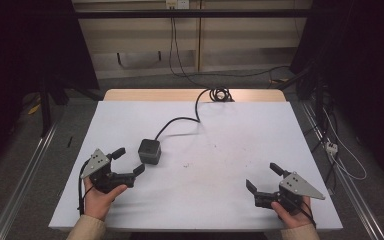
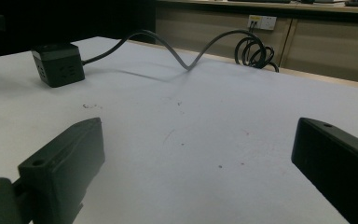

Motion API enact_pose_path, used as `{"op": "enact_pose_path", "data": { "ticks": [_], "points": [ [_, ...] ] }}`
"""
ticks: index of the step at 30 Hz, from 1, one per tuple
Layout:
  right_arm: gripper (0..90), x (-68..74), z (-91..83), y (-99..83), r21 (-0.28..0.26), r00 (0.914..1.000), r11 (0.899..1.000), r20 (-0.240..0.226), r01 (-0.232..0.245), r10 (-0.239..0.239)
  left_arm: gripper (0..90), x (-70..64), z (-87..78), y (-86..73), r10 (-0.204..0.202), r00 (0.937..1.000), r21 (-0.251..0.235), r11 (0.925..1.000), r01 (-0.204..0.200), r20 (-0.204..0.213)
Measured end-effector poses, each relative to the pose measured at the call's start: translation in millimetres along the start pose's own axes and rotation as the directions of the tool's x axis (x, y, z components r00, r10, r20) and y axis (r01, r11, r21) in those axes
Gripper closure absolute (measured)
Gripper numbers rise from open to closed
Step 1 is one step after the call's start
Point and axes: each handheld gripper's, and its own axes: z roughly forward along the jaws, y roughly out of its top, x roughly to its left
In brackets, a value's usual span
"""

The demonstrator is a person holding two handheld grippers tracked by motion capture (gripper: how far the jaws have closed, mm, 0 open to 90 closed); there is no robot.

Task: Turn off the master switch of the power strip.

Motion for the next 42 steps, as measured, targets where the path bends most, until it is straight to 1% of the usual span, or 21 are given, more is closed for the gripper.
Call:
{"op": "enact_pose_path", "data": {
  "ticks": [7,12,14,20,21,23,26,31,32,33,36,38,42],
  "points": [
    [2.1,0.2,0.2,0.0,-0.003,1.0,1.0,0.0,-0.001,0.001,4.1,-0.8,4.1,0.9,-0.006,1.0,0.003,1.0,0.006,-0.001],
    [2.2,-0.3,0.1,-0.2,-0.004,1.0,1.0,-0.001,-0.006,0.006,4.2,-0.9,7.0,2.0,0.001,1.0,0.008,1.0,-0.001,-0.004],
    [2.2,-0.4,0.1,-0.1,-0.004,1.0,1.0,-0.001,-0.007,0.007,4.2,-1.0,7.9,2.6,0.005,0.9999,0.011,0.9999,-0.005,-0.013],
    [2.1,-0.4,0.1,-0.1,-0.005,1.0,1.0,-0.002,-0.006,0.006,4.2,-0.9,9.6,4.4,0.008,0.9997,0.009,0.9999,-0.008,-0.022],
    [2.2,-0.4,0.2,-0.2,-0.005,1.0,1.0,-0.003,-0.006,0.006,4.6,-1.2,9.8,4.6,0.002,0.9998,0.009,1.0,-0.002,-0.022],
    [2.2,-0.3,0.2,-0.1,-0.005,1.0,1.0,-0.004,-0.006,0.006,5.1,-1.0,10.0,5.3,0.01,0.9997,0.014,0.9999,-0.01,-0.024],
    [2.2,-0.2,0.3,-0.2,-0.003,1.0,1.0,-0.003,0.001,-0.001,5.8,-1.4,11.1,6.0,0.01,0.9996,0.015,0.9998,-0.01,-0.027],
    [2.2,0.3,0.6,-0.2,-0.003,1.0,1.0,-0.005,-0.002,0.002,9.0,-2.2,13.4,8.5,0.028,0.9987,0.023,0.9994,-0.027,-0.042],
    [2.2,0.2,0.5,-0.2,-0.003,1.0,1.0,-0.005,-0.002,0.002,9.6,-2.7,14.0,9.0,0.02,0.999,0.021,0.9996,-0.019,-0.041],
    [2.3,0.2,0.5,-0.2,-0.002,1.0,1.0,-0.004,-0.002,0.002,10.2,-2.9,14.5,9.8,0.021,0.999,0.02,0.9996,-0.02,-0.04],
    [2.3,0.1,0.3,-0.1,-0.003,1.0,1.0,-0.004,-0.002,0.002,13.5,-3.8,15.0,12.1,0.03,0.9984,0.031,0.9991,-0.028,-0.048],
    [2.4,0.2,0.4,-0.2,-0.003,1.0,1.0,-0.004,-0.002,0.002,15.3,-4.4,15.5,13.4,0.026,0.9985,0.031,0.9992,-0.025,-0.048],
    [2.5,0.3,0.5,-0.2,-0.002,1.0,1.0,-0.006,-0.002,0.002,19.0,-4.6,16.1,16.0,0.04,0.9977,0.033,0.9987,-0.038,-0.054]
  ]
}}
